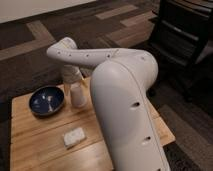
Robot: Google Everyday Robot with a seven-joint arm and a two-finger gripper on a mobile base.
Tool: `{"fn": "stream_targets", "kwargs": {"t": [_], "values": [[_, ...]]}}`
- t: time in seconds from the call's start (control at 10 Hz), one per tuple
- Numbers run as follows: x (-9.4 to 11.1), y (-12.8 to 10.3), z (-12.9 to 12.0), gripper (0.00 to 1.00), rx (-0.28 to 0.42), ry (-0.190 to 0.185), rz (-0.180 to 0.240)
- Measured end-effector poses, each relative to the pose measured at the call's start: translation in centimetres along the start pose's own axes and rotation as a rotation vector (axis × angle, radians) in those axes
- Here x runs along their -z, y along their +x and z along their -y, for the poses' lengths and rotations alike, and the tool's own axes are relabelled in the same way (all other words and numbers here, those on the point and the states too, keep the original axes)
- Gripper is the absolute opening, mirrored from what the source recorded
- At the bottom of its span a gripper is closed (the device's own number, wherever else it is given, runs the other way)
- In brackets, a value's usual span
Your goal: Place the ceramic cup over the eraser
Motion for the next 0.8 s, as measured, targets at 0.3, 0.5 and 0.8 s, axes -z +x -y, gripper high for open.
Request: {"fn": "stream_targets", "kwargs": {"t": [0.3,0.5,0.8], "values": [[0.4,0.1,-0.6,0.06,-0.015,-0.003,0.008],[2.4,0.6,-0.2,0.0,-0.039,0.008,0.022],[7.2,1.6,2.0,0.0,-0.085,0.051,0.066]]}}
